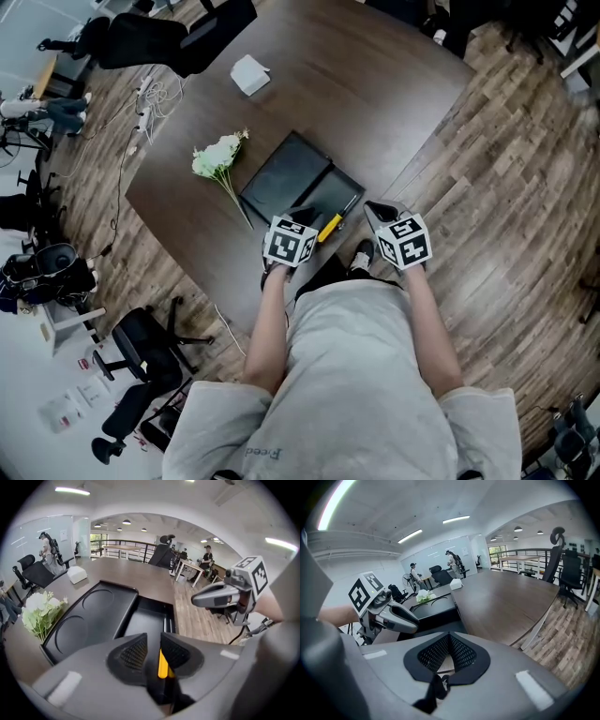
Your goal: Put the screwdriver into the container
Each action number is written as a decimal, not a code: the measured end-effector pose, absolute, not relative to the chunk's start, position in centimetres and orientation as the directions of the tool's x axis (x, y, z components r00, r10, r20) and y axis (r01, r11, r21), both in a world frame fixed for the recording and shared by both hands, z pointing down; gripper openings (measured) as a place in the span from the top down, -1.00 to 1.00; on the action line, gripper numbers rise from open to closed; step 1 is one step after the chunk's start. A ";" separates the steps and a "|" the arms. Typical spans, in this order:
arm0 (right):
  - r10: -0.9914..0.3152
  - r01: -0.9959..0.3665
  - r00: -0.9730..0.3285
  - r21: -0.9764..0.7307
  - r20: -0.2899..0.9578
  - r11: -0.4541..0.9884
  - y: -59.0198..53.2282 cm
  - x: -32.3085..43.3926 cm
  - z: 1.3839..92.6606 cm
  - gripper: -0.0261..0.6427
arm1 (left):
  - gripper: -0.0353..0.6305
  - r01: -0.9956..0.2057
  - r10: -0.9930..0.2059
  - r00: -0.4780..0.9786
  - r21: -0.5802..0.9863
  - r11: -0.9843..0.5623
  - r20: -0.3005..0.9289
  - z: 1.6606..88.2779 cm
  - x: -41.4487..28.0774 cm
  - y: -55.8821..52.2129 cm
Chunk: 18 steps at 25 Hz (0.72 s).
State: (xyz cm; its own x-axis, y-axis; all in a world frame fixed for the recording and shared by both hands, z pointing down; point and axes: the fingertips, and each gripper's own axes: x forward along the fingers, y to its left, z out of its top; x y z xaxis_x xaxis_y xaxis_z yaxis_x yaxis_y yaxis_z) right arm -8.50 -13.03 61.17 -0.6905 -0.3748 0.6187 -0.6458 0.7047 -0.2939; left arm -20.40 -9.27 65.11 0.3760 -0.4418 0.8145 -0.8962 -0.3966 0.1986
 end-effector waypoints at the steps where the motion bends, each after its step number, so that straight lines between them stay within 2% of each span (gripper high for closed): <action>1: -0.374 -0.643 -0.692 -0.293 0.617 0.707 -13.1 -8.7 61.0 0.92 | 0.45 -0.898 -0.459 0.381 0.203 -0.391 0.803 64.6 -20.6 -9.3; 12: -0.373 -0.629 -0.712 -0.305 0.595 0.715 -13.5 -10.0 60.3 0.92 | 0.45 -0.914 -0.594 0.396 0.239 -0.328 0.700 60.9 -22.6 -8.7; 18: -0.364 -0.620 -0.717 -0.306 0.594 0.722 -13.2 -10.4 60.4 0.92 | 0.47 -0.912 -0.614 0.409 0.271 -0.309 0.676 60.8 -22.7 -8.0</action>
